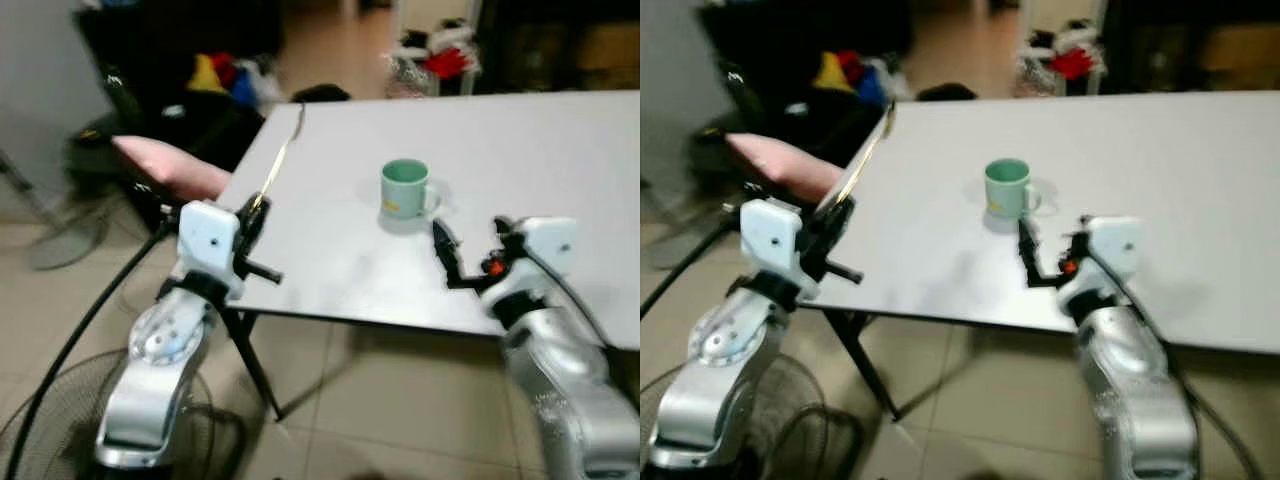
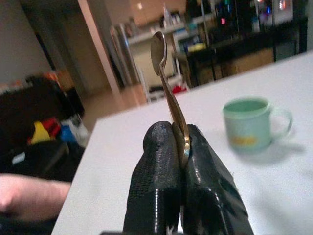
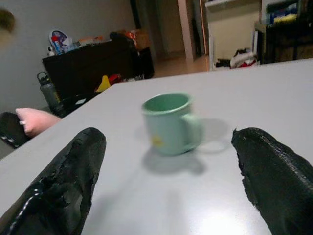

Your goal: Setting the table

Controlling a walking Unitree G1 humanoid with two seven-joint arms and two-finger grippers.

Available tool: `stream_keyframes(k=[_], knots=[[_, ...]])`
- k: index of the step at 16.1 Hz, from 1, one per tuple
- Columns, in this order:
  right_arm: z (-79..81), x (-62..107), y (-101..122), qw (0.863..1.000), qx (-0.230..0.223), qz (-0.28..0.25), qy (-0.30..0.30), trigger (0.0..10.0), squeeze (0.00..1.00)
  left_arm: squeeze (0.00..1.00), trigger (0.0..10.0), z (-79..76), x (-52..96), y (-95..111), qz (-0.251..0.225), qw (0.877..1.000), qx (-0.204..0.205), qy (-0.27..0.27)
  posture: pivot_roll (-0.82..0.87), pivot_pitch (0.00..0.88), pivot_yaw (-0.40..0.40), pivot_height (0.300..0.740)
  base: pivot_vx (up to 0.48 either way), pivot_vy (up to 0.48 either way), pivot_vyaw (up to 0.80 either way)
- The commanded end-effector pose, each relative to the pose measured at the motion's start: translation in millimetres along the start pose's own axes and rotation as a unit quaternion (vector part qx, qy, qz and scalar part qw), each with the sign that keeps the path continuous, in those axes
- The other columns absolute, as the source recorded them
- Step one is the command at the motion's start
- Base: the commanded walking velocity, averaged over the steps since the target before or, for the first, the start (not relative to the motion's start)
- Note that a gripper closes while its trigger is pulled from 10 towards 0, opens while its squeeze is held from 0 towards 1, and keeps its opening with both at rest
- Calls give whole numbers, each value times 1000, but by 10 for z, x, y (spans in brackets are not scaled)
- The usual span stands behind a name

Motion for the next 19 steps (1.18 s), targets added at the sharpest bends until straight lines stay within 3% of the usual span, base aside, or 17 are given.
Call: stream_keyframes(k=[1, 3, 9, 13, 19], knots=[[-34, 0, 55, 1000, 10, -6, -7, 10000, 0, 0, 10000, 14, -7, -14, 2, 1000, -1, 6, -116, 0, 147, 740, 0, -480, -800], [-44, -4, 51, 1000, 15, -5, -1, 10000, 0, 0, 10000, 12, 1, -23, -1, 1000, 15, 14, -112, 0, 140, 740, 0, 0, -256], [-24, -56, -1, 997, 45, 16, 54, 10000, 0, 0, 10000, 84, 90, -172, 27, 998, 6, 55, -101, 0, 118, 740, 0, 0, 0], [13, -95, -59, 995, 55, 30, 79, 10000, 0, 0, 10000, 72, 113, -227, 42, 998, -6, 50, -88, 0, 115, 740, 0, 0, 0], [15, -79, -85, 995, 50, 37, 83, 10000, 0, 0, 10000, 70, 139, -259, 45, 998, -5, 44, -97, 0, 122, 740, 359, 0, 0]])
Point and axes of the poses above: a point about 5 cm out from each wrist's last joint towards the gripper, its own x axis pointing back from the gripper into the wrist, its own y axis along the axis of the wrist's last joint, z = x × y, the point moved 2 cm from there along -x, pointing out of the wrist towards the gripper, and after that the axes turned 13 degrees about x, right-handed, at the moved point
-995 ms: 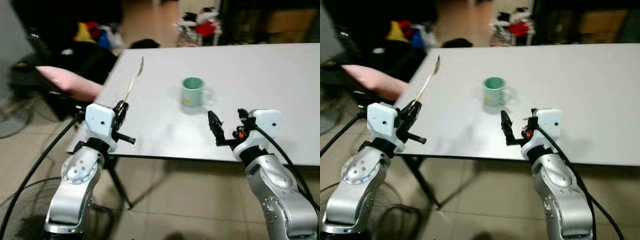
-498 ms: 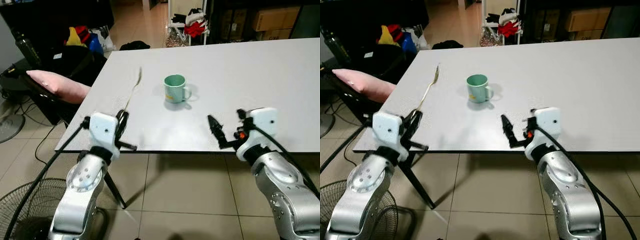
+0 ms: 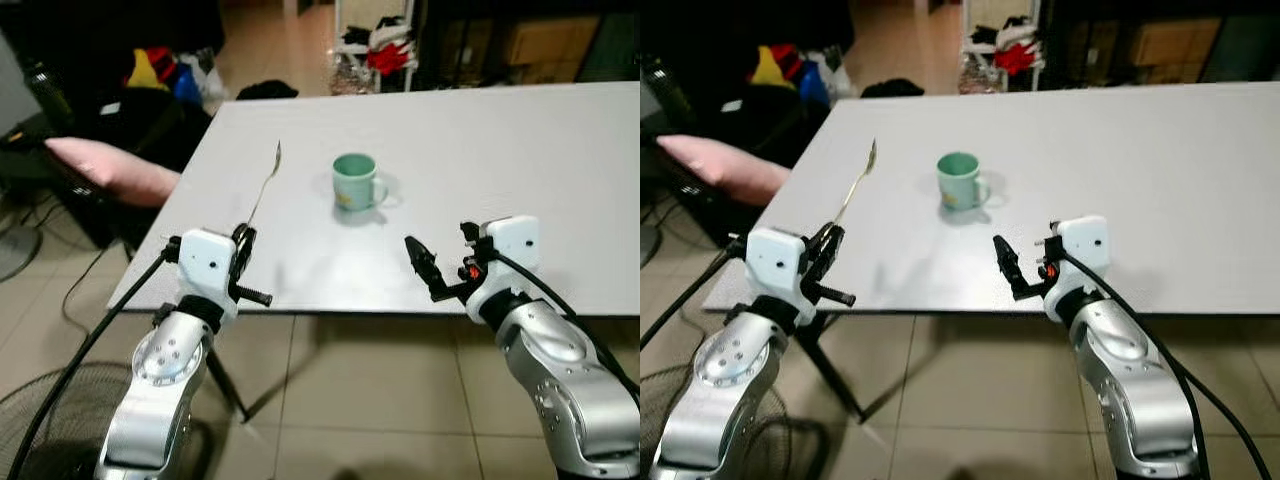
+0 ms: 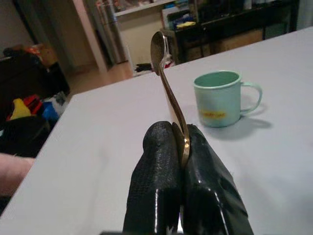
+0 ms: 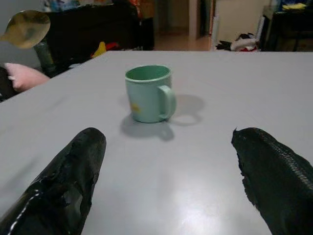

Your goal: Setting the table

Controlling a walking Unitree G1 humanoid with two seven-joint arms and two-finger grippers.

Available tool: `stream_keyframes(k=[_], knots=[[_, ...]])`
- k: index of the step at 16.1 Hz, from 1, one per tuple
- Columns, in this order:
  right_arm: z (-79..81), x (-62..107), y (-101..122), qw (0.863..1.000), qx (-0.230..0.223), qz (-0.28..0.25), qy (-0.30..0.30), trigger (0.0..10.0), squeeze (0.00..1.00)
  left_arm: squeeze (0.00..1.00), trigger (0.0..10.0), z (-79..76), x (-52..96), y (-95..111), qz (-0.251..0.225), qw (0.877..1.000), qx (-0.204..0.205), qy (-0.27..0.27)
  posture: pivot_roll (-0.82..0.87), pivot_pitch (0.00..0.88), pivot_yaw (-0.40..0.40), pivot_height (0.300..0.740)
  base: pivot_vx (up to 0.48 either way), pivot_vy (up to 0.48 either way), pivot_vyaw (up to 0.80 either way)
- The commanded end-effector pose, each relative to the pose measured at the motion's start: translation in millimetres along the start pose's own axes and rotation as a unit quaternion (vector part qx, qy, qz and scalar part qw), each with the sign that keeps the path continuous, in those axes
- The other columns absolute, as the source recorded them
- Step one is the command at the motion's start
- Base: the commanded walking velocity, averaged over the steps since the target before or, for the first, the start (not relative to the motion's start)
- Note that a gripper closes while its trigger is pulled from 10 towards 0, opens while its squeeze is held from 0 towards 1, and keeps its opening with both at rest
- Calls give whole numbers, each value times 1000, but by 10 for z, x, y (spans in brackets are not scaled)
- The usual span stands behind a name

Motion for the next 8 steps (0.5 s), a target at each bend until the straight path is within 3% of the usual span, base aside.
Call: stream_keyframes(k=[1, 3, 6, 8], knots=[[33, 10, 16, 1000, 2, 0, 6, 10000, 0, 0, 10000, 28, 22, -5, 0, 1000, -6, 1, -98, 0, 121, 740, 375, 0, -450], [61, 7, 9, 1000, 3, -1, 13, 10000, 0, 0, 10000, 29, 26, -24, 2, 1000, -7, 1, -97, 0, 120, 740, 379, 0, -722], [83, -12, 22, 1000, 11, -6, 26, 10000, 0, 0, 10000, 43, 17, -4, -3, 1000, -5, 3, -96, 0, 117, 740, 379, 0, 0], [98, -7, 27, 999, 12, -7, 35, 10000, 0, 0, 10000, 63, 35, 19, -7, 1000, -5, 8, -91, 0, 115, 740, 0, 0, 0]])
Point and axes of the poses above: a point about 5 cm out from each wrist's last joint towards the gripper, its own x axis pointing back from the gripper into the wrist, its own y axis along the axis of the wrist's last joint, z = x × y, the point moved 2 cm from there along -x, pointing out of the wrist towards the gripper, and after that the axes turned 13 degrees about x, right-handed, at the moved point
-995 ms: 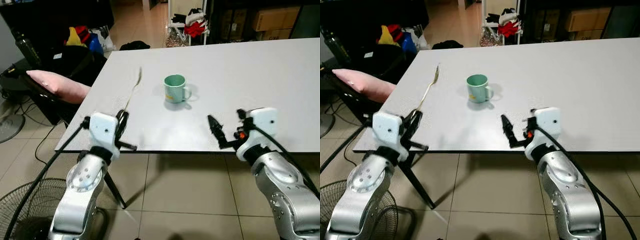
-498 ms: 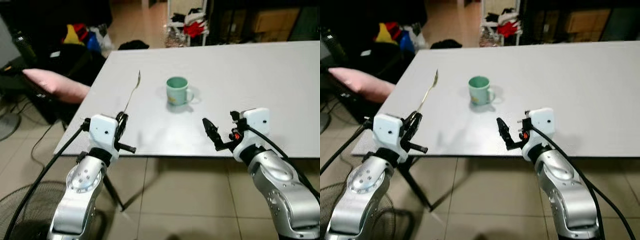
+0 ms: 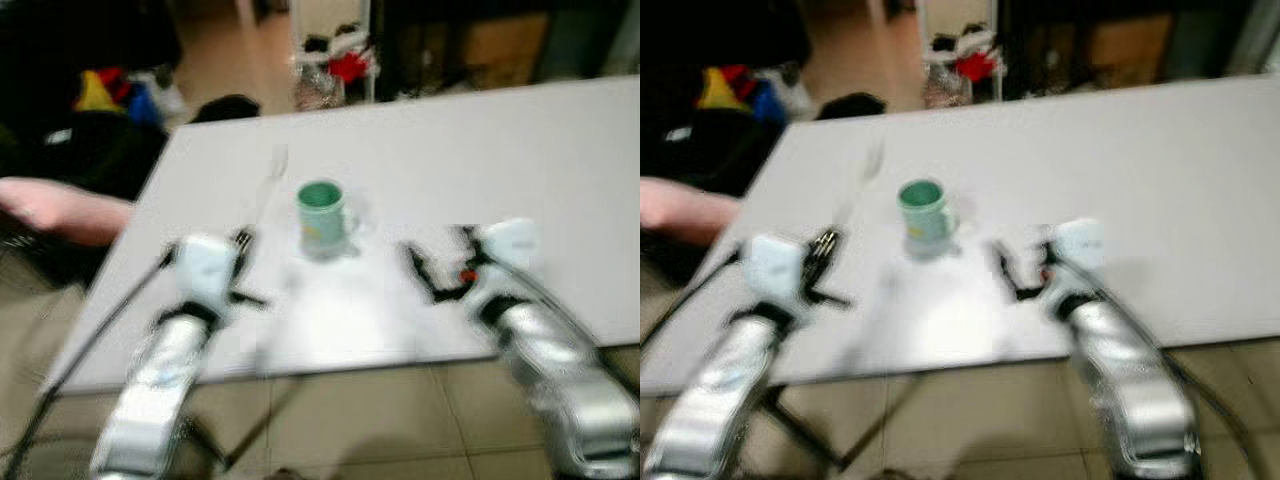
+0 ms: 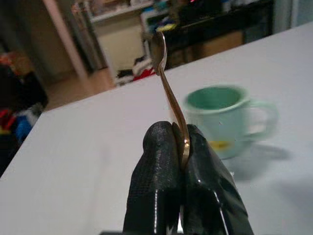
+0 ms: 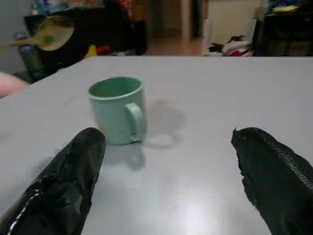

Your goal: Setting the table

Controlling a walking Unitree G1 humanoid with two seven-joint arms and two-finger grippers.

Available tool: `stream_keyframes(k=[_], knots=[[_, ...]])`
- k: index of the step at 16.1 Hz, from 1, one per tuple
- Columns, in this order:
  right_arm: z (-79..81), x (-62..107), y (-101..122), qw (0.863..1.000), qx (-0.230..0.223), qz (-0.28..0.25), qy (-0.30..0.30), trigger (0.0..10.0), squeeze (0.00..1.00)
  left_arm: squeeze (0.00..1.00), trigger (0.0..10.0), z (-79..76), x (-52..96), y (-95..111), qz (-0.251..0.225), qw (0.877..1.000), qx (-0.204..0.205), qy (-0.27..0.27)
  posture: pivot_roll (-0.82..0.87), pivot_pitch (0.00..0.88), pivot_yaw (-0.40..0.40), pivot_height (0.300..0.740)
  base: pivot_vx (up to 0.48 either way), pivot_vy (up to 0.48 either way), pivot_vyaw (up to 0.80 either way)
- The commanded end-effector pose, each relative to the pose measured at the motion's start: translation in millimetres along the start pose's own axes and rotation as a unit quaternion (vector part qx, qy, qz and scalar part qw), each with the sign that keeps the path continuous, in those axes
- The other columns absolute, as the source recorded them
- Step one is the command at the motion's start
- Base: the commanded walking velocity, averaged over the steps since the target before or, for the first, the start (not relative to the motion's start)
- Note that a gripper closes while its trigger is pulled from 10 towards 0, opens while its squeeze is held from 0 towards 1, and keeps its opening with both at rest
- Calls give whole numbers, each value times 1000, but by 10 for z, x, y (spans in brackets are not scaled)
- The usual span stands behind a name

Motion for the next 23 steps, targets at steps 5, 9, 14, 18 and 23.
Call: stream_keyframes(k=[5, 9, 14, 18, 23], knots=[[21, 49, 70, 998, 3, -25, 57, 10000, 0, 0, 10000, 116, 82, 91, -16, 998, -27, 50, -71, 0, 106, 740, 0, 0, 0], [135, -23, 55, 991, 13, -25, 134, 10000, 0, 0, 10000, 172, 93, 86, -3, 997, -60, 53, -50, 0, 109, 740, 0, 0, 0], [121, -33, -5, 990, 35, -20, 137, 10000, 0, 0, 10000, 205, 231, -127, 68, 976, -205, 23, -36, 0, 114, 740, 0, 0, 0], [165, 66, -49, 984, 45, -17, 171, 10000, 0, 0, 10000, 108, 373, -433, 134, 950, -281, -33, -47, 0, 120, 740, 0, 0, 0], [283, 255, -64, 960, 44, 1, 277, 10000, 0, 0, 10000, 137, 469, -585, 179, 922, -343, -32, -33, 16, 107, 740, 0, 0, 0]])
Point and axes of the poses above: a point about 5 cm out from each wrist's last joint towards the gripper, its own x axis pointing back from the gripper into the wrist, its own y axis along the axis of the wrist's last joint, z = x × y, the point moved 2 cm from there along -x, pointing out of the wrist towards the gripper, and after that the axes turned 13 degrees about x, right-handed, at the moved point
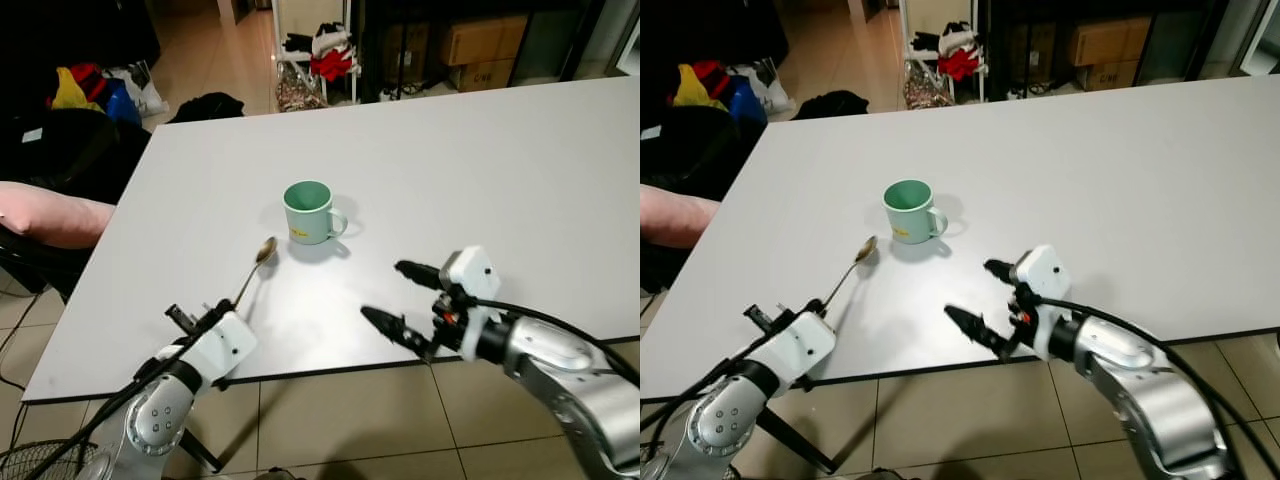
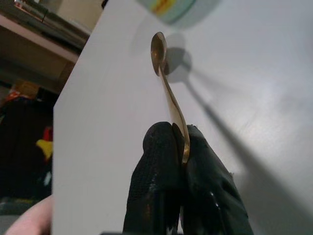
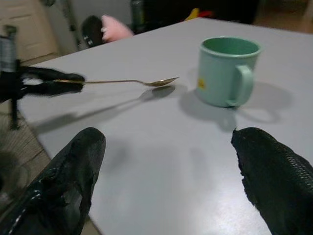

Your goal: Setting the table

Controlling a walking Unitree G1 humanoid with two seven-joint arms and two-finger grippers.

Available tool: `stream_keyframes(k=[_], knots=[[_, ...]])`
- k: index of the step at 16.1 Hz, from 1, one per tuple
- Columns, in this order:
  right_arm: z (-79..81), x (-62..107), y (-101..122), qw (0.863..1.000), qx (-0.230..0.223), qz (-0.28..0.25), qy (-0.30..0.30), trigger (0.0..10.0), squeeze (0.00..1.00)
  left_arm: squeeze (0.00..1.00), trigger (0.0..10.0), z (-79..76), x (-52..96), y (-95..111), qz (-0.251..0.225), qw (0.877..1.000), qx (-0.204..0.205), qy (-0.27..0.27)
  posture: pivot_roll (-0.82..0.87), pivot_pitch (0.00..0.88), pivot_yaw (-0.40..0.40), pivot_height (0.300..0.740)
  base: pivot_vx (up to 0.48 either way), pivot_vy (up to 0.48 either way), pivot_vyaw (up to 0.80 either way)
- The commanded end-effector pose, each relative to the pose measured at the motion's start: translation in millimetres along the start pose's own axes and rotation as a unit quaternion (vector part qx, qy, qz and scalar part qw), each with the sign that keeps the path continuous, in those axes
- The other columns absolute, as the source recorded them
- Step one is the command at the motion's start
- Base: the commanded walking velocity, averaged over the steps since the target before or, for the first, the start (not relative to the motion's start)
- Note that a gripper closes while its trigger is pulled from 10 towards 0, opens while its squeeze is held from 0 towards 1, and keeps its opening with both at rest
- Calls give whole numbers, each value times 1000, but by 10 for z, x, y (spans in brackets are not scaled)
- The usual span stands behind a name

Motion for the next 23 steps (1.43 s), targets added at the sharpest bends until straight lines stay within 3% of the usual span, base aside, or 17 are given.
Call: stream_keyframes(k=[1, 4, 7, 14, 15, 23], knots=[[98, -11, 31, 999, -4, -8, 31, 10000, 0, 0, 10000, 15, -5, -62, 14, 999, -26, 12, -30, 21, 105, 740, 0, 0, 0], [152, -22, 32, 999, 2, -6, 48, 10000, 0, 0, 10000, 43, -18, -139, 40, 996, -71, 35, -26, 29, 105, 740, 0, 0, 0], [187, -17, 33, 998, 1, -4, 65, 10000, 0, 0, 10000, -6, 4, -141, 46, 995, -88, 27, -21, 30, 104, 740, 0, 0, 0], [197, -26, 21, 997, 3, -1, 78, 10000, 0, 0, 10000, -104, 0, -226, 79, 994, -71, 3, -17, 20, 102, 740, 0, 0, 0], [199, -23, 21, 997, 3, -1, 79, 10000, 0, 1000, 10000, -102, -5, -213, 76, 995, -65, 4, -18, 17, 103, 740, 0, 0, 0], [179, -21, -20, 997, 7, 5, 80, 10000, 0, 1000, 10000, -202, 29, -184, 68, 997, -32, -29, -13, 0, 105, 740, 0, 0, 0]])
Point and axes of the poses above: a point about 5 cm out from each wrist's last joint towards the gripper, its own x axis pointing back from the gripper into the wrist, its own y axis along the axis of the wrist's last joint, z = x × y, the point moved 2 cm from there along -x, pointing out of the wrist towards the gripper, and after that the axes turned 13 degrees about x, right-handed, at the moved point
